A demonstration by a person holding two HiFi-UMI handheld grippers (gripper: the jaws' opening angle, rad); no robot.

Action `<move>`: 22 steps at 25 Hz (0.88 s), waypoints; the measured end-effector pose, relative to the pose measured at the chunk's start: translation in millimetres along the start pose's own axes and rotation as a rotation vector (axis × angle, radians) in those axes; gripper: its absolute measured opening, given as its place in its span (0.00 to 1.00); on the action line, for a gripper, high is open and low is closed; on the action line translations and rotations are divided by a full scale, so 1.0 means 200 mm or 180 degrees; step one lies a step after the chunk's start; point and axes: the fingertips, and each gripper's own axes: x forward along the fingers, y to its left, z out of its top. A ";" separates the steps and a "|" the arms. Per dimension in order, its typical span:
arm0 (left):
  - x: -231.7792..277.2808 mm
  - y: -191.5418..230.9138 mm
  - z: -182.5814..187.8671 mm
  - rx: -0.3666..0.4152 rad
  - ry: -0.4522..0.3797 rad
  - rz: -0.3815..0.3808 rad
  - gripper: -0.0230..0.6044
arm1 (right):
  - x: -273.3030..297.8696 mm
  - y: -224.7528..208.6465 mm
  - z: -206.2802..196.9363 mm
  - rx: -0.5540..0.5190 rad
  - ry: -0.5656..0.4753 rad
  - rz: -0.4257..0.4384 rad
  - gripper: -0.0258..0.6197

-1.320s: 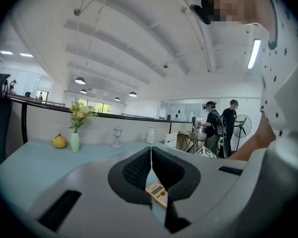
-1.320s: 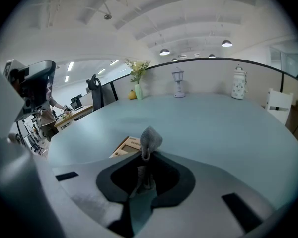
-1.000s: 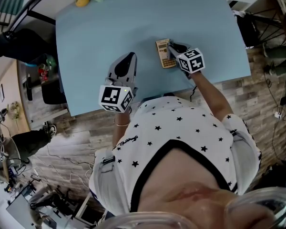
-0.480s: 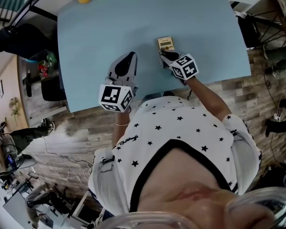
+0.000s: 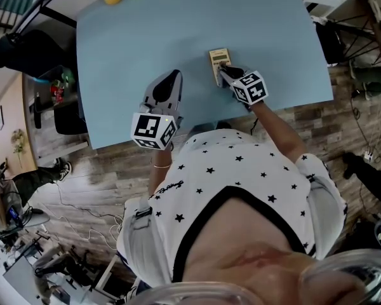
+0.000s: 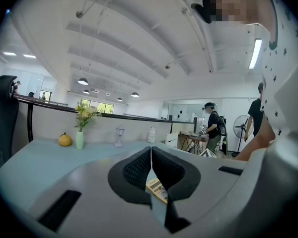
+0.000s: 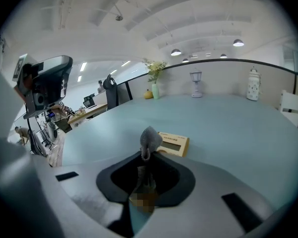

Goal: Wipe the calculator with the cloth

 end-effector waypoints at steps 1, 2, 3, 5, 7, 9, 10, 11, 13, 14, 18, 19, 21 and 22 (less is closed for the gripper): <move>0.00 0.00 0.00 0.0002 -0.0005 -0.0013 0.09 | -0.01 -0.02 -0.01 0.0054 -0.0014 -0.0031 0.12; 0.00 -0.01 0.00 0.0005 -0.0009 -0.0025 0.09 | -0.02 -0.05 -0.01 0.0105 -0.0029 -0.0066 0.12; 0.00 -0.01 0.00 0.0008 -0.0011 -0.0036 0.09 | -0.04 -0.07 -0.02 0.0147 -0.0042 -0.0103 0.12; 0.01 -0.02 0.00 0.0015 -0.0007 -0.0051 0.09 | -0.06 -0.11 -0.03 0.0208 -0.0064 -0.0165 0.12; 0.01 -0.03 0.00 0.0022 0.0000 -0.0063 0.09 | -0.09 -0.13 -0.05 0.0250 -0.0074 -0.0206 0.12; 0.01 -0.05 0.01 0.0030 -0.0002 -0.0079 0.09 | -0.12 -0.14 -0.06 0.0291 -0.0085 -0.0234 0.12; 0.01 -0.05 0.01 0.0034 -0.0006 -0.0087 0.09 | -0.13 -0.14 -0.07 0.0307 -0.0089 -0.0245 0.12; 0.01 -0.06 0.01 0.0038 -0.0010 -0.0093 0.09 | -0.13 -0.14 -0.08 0.0317 -0.0091 -0.0253 0.12; 0.00 -0.07 0.01 0.0044 -0.0011 -0.0095 0.09 | -0.14 -0.14 -0.09 0.0321 -0.0089 -0.0257 0.12; 0.00 -0.07 0.01 0.0046 -0.0008 -0.0093 0.09 | -0.14 -0.14 -0.09 0.0323 -0.0092 -0.0258 0.12; -0.02 -0.08 0.00 0.0039 -0.0005 -0.0087 0.09 | -0.14 -0.14 -0.10 0.0309 -0.0101 -0.0265 0.12; -0.02 -0.08 0.00 0.0039 -0.0008 -0.0083 0.09 | -0.14 -0.13 -0.10 0.0297 -0.0103 -0.0268 0.12; -0.03 -0.09 0.00 0.0043 -0.0010 -0.0069 0.09 | -0.15 -0.14 -0.10 0.0287 -0.0121 -0.0278 0.12; -0.04 -0.09 -0.01 0.0045 -0.0008 -0.0062 0.09 | -0.15 -0.14 -0.09 0.0299 -0.0147 -0.0287 0.12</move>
